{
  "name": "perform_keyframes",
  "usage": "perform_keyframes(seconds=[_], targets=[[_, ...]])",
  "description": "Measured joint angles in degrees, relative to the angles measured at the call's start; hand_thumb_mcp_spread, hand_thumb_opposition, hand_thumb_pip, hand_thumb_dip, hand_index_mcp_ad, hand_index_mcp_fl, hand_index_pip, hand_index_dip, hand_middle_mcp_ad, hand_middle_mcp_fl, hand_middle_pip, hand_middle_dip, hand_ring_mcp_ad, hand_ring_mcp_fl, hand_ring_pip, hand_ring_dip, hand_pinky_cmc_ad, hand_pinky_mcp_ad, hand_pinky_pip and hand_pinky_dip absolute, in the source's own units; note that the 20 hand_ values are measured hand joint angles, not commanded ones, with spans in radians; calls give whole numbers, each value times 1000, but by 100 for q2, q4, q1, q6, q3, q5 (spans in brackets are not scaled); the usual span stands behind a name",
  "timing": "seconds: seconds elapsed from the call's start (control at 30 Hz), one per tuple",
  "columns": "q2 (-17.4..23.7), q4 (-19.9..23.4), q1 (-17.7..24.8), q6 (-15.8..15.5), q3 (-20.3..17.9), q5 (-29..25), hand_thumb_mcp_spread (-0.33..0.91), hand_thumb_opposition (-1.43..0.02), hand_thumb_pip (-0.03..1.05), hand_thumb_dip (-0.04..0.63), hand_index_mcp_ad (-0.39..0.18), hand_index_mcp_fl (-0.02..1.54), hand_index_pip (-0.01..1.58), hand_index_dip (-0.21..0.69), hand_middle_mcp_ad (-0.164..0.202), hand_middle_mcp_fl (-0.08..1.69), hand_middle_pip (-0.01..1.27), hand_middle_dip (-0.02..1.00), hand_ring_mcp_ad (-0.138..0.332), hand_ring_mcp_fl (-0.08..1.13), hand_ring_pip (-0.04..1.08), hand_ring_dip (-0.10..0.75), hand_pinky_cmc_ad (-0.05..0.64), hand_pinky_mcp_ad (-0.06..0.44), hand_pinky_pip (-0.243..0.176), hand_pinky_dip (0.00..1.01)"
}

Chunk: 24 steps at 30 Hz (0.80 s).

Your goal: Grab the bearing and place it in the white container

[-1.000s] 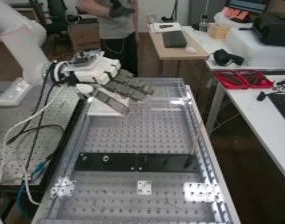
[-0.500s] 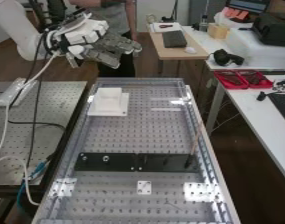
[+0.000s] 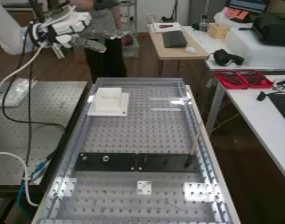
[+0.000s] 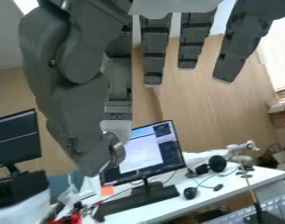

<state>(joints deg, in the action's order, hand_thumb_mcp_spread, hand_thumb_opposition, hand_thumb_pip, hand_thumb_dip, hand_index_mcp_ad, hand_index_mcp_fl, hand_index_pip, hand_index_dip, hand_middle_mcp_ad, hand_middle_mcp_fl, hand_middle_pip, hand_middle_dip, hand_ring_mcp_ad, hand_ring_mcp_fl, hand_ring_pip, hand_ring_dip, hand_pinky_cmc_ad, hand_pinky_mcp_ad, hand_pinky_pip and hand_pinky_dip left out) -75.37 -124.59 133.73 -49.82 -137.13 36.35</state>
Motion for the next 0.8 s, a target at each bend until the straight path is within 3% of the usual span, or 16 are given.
perform_keyframes(seconds=[0.27,0.63,0.8], targets=[[-323,140,445,419,-232,-213,476,-997,531,218,-86,691,1349,173,61,237,129,239,150,51,122,155,347,312,19,271],[-1430,185,298,1479,-144,-244,476,-1000,531,218,-86,688,1349,169,61,234,129,236,150,51,122,155,347,312,19,258],[-1819,174,187,1791,-78,-302,476,-1000,531,218,-86,691,1347,168,61,234,129,239,150,49,122,155,347,312,19,255]])
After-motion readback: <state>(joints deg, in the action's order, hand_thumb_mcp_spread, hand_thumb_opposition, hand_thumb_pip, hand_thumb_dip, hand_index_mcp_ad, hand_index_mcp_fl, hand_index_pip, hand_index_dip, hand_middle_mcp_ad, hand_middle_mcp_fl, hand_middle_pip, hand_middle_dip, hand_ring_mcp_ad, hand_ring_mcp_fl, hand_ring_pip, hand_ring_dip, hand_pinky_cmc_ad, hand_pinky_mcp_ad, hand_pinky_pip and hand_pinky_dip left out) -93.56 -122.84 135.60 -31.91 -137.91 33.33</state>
